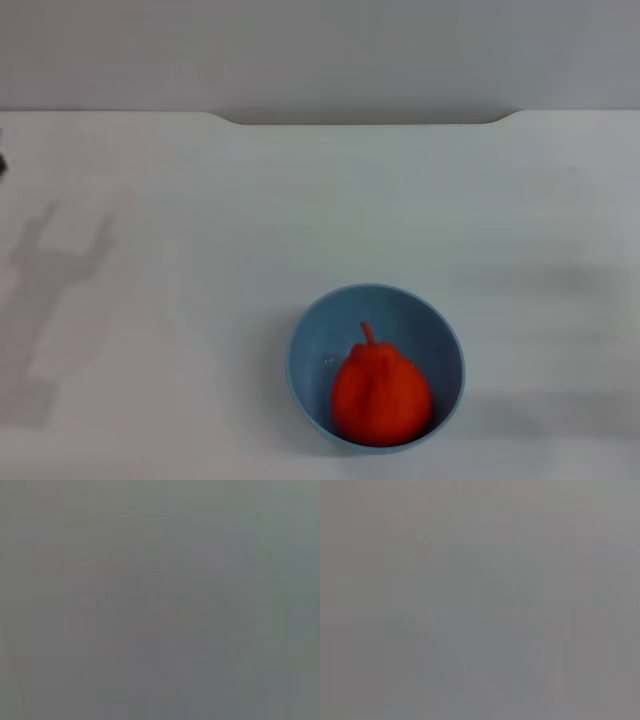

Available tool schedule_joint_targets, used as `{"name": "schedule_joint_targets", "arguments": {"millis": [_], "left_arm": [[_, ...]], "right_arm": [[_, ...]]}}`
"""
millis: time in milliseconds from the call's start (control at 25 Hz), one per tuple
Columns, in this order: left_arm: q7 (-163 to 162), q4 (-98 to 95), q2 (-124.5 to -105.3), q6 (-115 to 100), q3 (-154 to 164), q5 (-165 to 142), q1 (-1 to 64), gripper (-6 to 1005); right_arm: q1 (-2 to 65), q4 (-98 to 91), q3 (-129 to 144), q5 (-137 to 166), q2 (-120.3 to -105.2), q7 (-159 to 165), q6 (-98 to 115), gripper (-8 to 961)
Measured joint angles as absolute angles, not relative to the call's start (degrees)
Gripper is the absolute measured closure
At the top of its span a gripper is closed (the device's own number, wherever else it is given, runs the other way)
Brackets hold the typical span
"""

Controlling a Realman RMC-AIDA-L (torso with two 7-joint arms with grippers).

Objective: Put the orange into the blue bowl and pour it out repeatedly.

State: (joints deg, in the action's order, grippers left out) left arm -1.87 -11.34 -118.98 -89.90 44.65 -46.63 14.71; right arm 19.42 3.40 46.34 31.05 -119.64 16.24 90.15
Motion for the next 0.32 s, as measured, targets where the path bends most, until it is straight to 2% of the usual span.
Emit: {"name": "schedule_joint_targets", "arguments": {"millis": [320], "left_arm": [[0.0,-7.6,-119.0,-90.0,44.7,-47.2,14.8,201]], "right_arm": [[20.3,8.4,45.0,30.3,-119.66,14.3,91.0,505]]}}
